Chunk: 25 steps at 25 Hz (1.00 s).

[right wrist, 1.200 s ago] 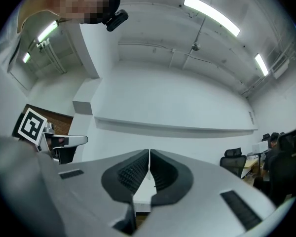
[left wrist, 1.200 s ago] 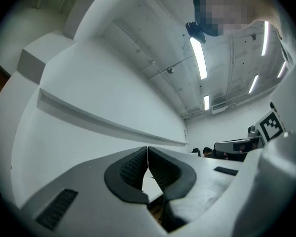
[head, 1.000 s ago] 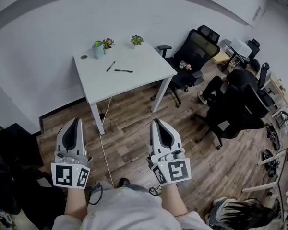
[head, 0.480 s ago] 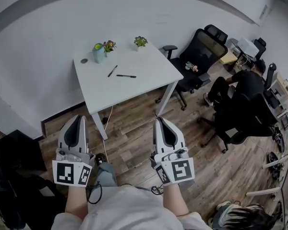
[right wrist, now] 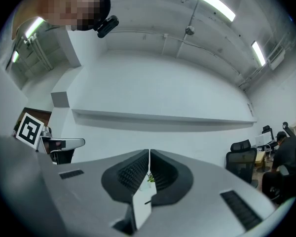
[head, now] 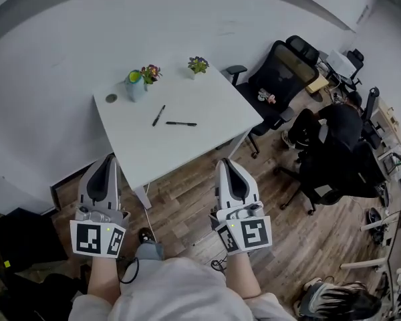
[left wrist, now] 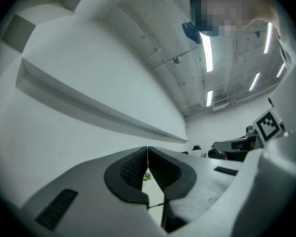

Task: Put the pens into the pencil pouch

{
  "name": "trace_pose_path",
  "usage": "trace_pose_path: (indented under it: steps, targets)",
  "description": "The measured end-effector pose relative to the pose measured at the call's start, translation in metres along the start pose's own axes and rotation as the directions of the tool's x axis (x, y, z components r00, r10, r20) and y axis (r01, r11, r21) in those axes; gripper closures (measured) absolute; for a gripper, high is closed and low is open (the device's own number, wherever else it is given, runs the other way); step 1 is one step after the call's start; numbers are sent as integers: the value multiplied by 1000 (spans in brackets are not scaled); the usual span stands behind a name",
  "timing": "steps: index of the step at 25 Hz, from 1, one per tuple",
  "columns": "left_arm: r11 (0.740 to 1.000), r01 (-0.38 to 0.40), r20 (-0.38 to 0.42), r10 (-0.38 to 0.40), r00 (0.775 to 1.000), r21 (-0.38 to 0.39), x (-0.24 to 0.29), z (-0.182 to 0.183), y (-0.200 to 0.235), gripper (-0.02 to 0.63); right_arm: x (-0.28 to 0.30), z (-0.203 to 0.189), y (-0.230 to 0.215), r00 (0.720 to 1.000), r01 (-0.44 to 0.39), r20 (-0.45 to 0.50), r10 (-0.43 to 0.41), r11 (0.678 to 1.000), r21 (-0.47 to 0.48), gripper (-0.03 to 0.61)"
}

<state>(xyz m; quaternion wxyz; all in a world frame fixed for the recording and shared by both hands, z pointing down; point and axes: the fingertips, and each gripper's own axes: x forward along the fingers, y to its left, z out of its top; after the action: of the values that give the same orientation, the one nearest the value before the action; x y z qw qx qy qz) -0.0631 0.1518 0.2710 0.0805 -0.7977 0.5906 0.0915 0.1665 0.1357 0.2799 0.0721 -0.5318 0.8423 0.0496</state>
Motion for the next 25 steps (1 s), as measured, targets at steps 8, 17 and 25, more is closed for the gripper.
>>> trace_pose_path:
  steps: [8, 17, 25]
  targets:
    - [999, 51, 8, -51, 999, 5, 69, -7, 90, 589, 98, -11, 26, 999, 41, -1, -41, 999, -3, 550]
    - [992, 118, -24, -119, 993, -34, 127, -41, 134, 589, 153, -39, 32, 995, 91, -49, -92, 996, -16, 550]
    - [991, 129, -54, -132, 990, -43, 182, -72, 140, 589, 196, -63, -3, 991, 105, -79, -105, 994, -9, 550]
